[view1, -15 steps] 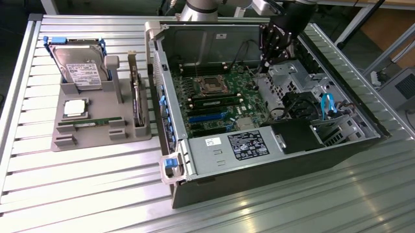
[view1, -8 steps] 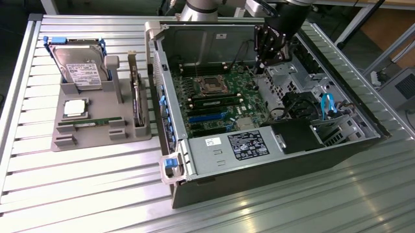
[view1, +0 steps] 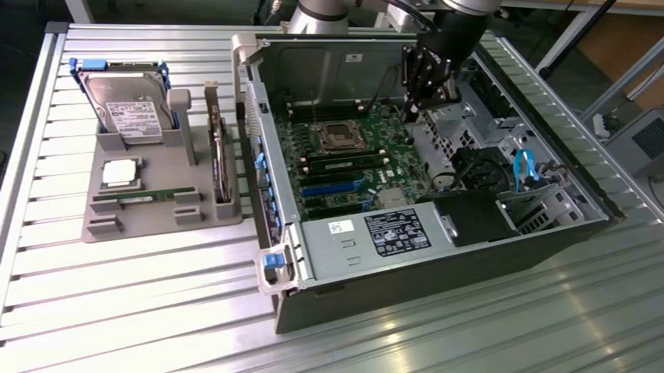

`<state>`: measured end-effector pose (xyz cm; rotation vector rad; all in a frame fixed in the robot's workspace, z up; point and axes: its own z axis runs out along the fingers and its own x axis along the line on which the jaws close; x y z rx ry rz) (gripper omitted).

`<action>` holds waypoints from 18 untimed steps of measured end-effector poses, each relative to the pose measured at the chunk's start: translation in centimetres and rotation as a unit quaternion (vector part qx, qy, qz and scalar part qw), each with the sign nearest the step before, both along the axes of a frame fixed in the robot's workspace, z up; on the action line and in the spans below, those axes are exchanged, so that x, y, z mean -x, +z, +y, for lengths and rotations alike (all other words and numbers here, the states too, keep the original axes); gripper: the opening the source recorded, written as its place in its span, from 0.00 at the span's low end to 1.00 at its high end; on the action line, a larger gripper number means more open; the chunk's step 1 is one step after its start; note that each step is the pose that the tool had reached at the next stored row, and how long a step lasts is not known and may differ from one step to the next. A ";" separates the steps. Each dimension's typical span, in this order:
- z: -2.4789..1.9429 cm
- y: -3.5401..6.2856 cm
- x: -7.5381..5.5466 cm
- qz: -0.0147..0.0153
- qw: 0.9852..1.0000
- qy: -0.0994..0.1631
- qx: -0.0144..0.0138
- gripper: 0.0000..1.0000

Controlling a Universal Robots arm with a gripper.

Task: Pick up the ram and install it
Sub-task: 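Press down the ram until it locks into place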

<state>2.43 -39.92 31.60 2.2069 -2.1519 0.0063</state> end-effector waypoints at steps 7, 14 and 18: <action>0.00 -0.67 0.0 0.000 1.000 0.000 0.000 0.10; 0.00 -1.47 0.9 0.000 1.000 0.000 0.000 0.10; 0.00 -1.99 0.9 0.000 1.000 0.000 0.000 0.10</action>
